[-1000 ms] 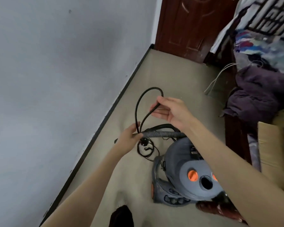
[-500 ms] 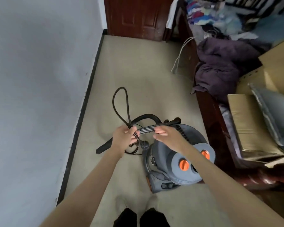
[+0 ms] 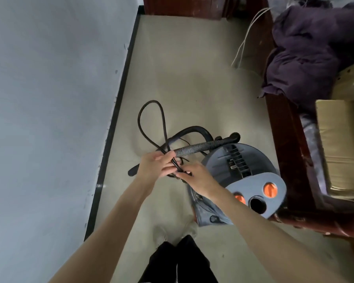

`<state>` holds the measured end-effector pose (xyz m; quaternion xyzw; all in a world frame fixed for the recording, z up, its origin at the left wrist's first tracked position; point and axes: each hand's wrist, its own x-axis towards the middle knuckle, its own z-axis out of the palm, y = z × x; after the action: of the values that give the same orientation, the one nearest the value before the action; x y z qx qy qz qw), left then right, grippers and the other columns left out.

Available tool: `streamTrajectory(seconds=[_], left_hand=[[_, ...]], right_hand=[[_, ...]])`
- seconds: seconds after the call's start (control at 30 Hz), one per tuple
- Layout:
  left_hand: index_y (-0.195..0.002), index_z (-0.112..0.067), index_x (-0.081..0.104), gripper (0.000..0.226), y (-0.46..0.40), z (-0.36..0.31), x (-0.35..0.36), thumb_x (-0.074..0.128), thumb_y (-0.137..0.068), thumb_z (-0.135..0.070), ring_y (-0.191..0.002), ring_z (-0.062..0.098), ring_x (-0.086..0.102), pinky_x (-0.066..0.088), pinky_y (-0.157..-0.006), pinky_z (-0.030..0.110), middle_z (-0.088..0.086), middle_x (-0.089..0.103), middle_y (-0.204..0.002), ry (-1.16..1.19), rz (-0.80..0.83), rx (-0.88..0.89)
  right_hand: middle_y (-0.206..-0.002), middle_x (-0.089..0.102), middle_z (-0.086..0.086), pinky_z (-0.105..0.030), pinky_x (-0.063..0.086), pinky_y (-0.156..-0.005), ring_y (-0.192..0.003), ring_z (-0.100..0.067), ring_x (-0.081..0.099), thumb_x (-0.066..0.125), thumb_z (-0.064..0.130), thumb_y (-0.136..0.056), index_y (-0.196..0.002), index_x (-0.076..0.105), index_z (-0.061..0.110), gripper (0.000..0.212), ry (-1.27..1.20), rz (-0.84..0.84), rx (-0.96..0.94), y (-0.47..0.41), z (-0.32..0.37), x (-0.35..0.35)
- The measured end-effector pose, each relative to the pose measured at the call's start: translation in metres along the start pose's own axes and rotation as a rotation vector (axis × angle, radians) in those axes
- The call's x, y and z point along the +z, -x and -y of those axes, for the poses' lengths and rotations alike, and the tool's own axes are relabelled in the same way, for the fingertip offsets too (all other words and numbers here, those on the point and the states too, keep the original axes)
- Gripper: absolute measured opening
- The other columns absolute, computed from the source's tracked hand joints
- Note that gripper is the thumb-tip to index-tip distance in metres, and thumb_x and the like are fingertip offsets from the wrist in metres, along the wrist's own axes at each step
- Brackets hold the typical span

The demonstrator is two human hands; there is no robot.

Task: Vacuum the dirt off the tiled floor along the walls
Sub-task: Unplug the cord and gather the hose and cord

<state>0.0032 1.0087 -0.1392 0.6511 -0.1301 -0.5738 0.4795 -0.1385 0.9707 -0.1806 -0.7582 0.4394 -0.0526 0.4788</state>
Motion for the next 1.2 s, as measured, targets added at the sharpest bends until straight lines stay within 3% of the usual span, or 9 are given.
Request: streamTrajectory(seconds=[0.13, 0.23, 0.43, 0.57, 0.67, 0.8, 0.97, 1.07, 1.2], left_hand=[[-0.081, -0.009, 0.067, 0.014, -0.022, 0.018, -0.011, 0.060, -0.092, -0.015, -0.087, 0.019, 0.069, 0.056, -0.072, 0.021, 0.007, 0.070, -0.084, -0.147, -0.004, -0.028], [-0.080, -0.014, 0.067, 0.017, -0.042, 0.036, -0.035, 0.058, -0.093, -0.021, -0.084, 0.017, 0.061, 0.046, -0.075, 0.024, 0.005, 0.067, -0.086, -0.413, -0.030, -0.066], [-0.114, -0.007, 0.063, 0.023, -0.108, 0.064, -0.083, 0.055, -0.094, -0.016, -0.102, 0.025, 0.059, 0.043, -0.091, 0.031, 0.009, 0.064, -0.111, -0.887, -0.036, -0.066], [-0.130, -0.002, 0.052, 0.039, -0.174, 0.082, -0.089, 0.056, -0.092, -0.010, -0.118, 0.027, 0.054, 0.037, -0.100, 0.029, 0.016, 0.056, -0.130, -1.038, 0.152, -0.015], [-0.143, -0.004, 0.034, 0.059, -0.225, 0.100, -0.091, 0.059, -0.091, -0.016, -0.132, 0.028, 0.040, 0.028, -0.108, 0.030, 0.017, 0.041, -0.143, -1.237, 0.296, 0.077], [-0.151, -0.008, 0.015, 0.079, -0.287, 0.138, -0.095, 0.062, -0.090, -0.026, -0.141, 0.026, 0.025, 0.024, -0.115, 0.039, 0.012, 0.024, -0.154, -1.397, 0.433, 0.065], [-0.147, -0.011, 0.023, 0.075, -0.325, 0.179, -0.098, 0.063, -0.088, -0.034, -0.132, 0.031, 0.038, 0.033, -0.108, 0.046, 0.015, 0.039, -0.143, -1.514, 0.454, 0.035], [-0.133, -0.008, 0.039, 0.056, -0.331, 0.185, -0.102, 0.060, -0.089, -0.036, -0.117, 0.032, 0.050, 0.042, -0.096, 0.048, 0.015, 0.048, -0.125, -1.526, 0.401, 0.101], [-0.121, -0.004, 0.048, 0.053, -0.335, 0.167, -0.113, 0.066, -0.085, -0.038, -0.106, 0.032, 0.055, 0.045, -0.085, 0.044, 0.014, 0.056, -0.115, -1.435, 0.297, 0.274]], right_hand=[[-0.066, 0.063, -0.012, -0.030, 0.035, -0.060, -0.059, -0.014, 0.047, 0.063, 0.018, -0.094, -0.078, 0.073, -0.002, 0.027, -0.056, -0.062, 0.075, -0.011, -0.022, 0.016], [-0.065, 0.061, -0.011, -0.032, 0.039, -0.061, -0.058, -0.015, 0.049, 0.062, 0.020, -0.096, -0.082, 0.073, 0.003, 0.025, -0.063, -0.115, 0.197, -0.015, -0.042, 0.025], [-0.045, 0.044, 0.012, -0.011, 0.037, -0.052, -0.042, -0.001, 0.046, 0.063, 0.018, -0.095, -0.063, 0.054, 0.020, 0.033, -0.063, -0.203, 0.405, -0.032, -0.074, 0.038], [-0.041, 0.049, 0.012, -0.012, 0.034, -0.047, -0.041, -0.003, 0.046, 0.062, 0.018, -0.095, -0.062, 0.063, 0.016, 0.034, -0.182, -0.333, 0.568, -0.057, -0.088, 0.046], [-0.060, 0.056, -0.010, -0.022, 0.034, -0.051, -0.053, -0.017, 0.047, 0.060, 0.021, -0.096, -0.083, 0.068, -0.002, 0.027, -0.180, -0.377, 0.637, -0.083, -0.097, 0.061], [-0.061, 0.056, -0.002, -0.020, 0.038, -0.051, -0.053, -0.013, 0.049, 0.059, 0.017, -0.097, -0.079, 0.064, 0.007, 0.021, -0.159, -0.410, 0.701, -0.099, -0.116, 0.101], [-0.069, 0.062, -0.003, -0.012, 0.037, -0.056, -0.057, -0.011, 0.053, 0.063, 0.014, -0.093, -0.088, 0.073, 0.004, 0.014, -0.141, -0.363, 0.806, -0.085, -0.137, 0.146], [-0.079, 0.070, -0.014, -0.027, 0.032, -0.060, -0.074, -0.029, 0.063, 0.063, 0.016, -0.093, -0.089, 0.071, 0.002, 0.017, -0.143, -0.353, 0.856, -0.088, -0.144, 0.157], [-0.086, 0.070, -0.014, -0.033, 0.040, -0.068, -0.085, -0.032, 0.062, 0.059, 0.021, -0.096, -0.091, 0.064, 0.001, 0.021, -0.136, -0.298, 0.861, -0.106, -0.146, 0.166]])
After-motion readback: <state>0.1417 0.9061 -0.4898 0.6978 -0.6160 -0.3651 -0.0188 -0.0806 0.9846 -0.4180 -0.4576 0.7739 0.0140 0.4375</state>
